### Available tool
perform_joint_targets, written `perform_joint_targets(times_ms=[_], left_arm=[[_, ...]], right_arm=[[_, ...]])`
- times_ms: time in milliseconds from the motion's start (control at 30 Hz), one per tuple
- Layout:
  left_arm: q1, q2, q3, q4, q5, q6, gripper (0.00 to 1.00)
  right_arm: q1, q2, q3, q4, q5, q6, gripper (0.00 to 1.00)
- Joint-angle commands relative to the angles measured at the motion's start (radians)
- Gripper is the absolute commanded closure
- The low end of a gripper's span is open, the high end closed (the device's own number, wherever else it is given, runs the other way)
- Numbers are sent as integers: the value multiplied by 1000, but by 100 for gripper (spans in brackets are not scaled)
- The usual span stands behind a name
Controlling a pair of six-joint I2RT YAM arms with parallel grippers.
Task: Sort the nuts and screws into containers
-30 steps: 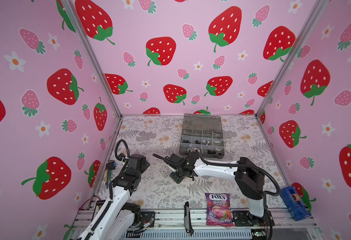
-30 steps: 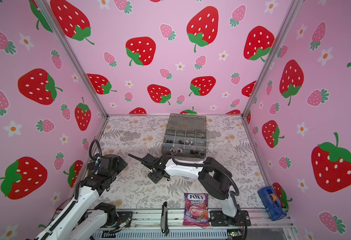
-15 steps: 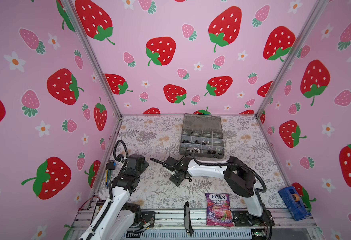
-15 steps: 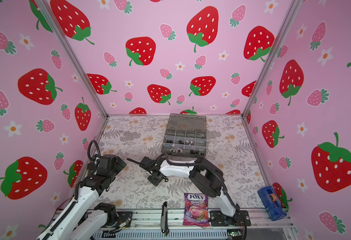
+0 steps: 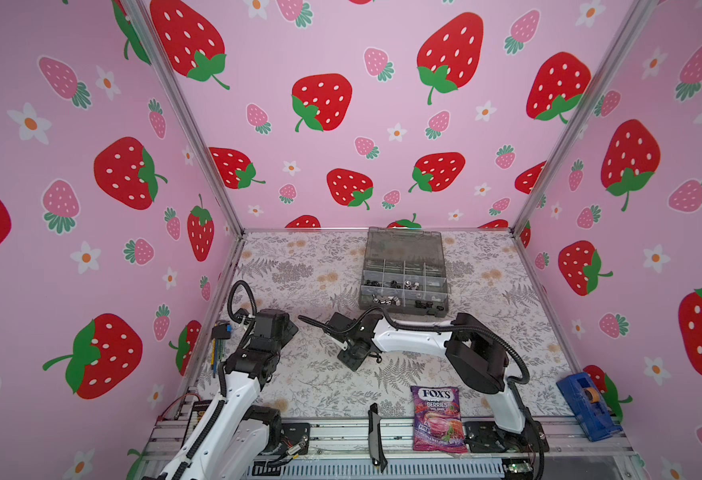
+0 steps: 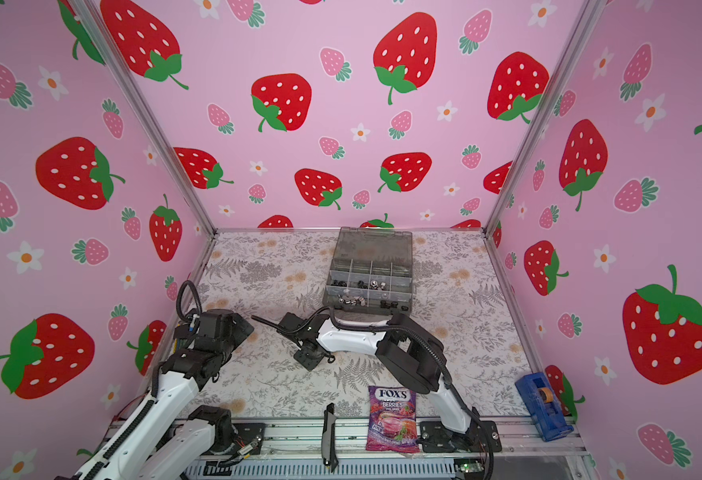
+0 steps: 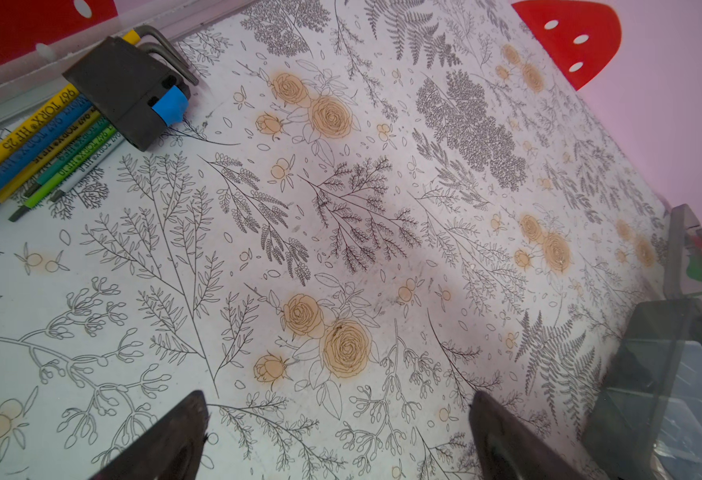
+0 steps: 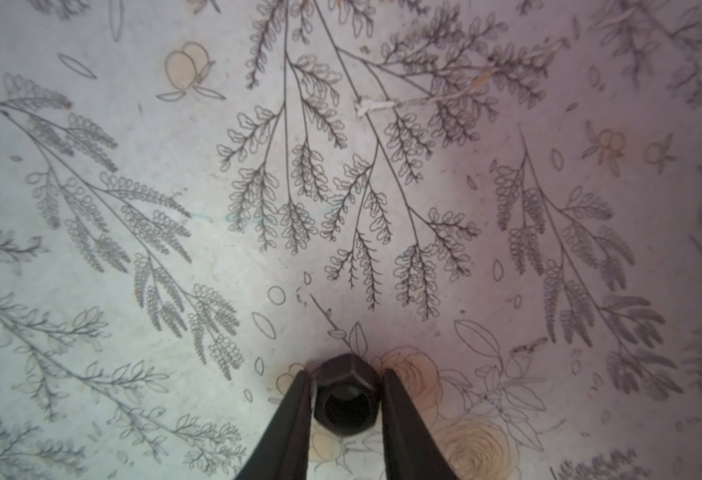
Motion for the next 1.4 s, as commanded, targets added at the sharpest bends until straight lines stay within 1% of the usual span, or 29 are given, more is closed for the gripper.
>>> perform_joint_targets(times_ms=[0,100,200,400,533,700,900,1100,1233,1367], left_arm=[[8,3,-12,2,-5,-7,1],[10,-1,-17,-6,-9,-6,1],[11,-8,-24,-5,-8,-8,1],[16,-13,-20,-1,-1,-4,1],[19,1,-5,2,10,0,1],[19,30,1,28,33,1,1],[19,54,10,39,55,2,1],[19,42,8,42,63,0,1],[19,34,5,43,60,4,1],[19,40,4,52,61,3,1]], right_arm=[[7,34,-20,-59,23,-8,76],[7,24,-33,-55,17,0,84],[5,3,-39,-47,32,5,89],[-6,-50,-23,-39,79,16,94],[-39,-110,-18,-23,119,24,97],[-130,-206,-32,25,177,33,97],[-293,-250,-3,85,172,20,97],[-427,-213,37,137,128,17,97],[-476,-194,32,175,102,16,97],[-508,-152,63,183,81,8,97]])
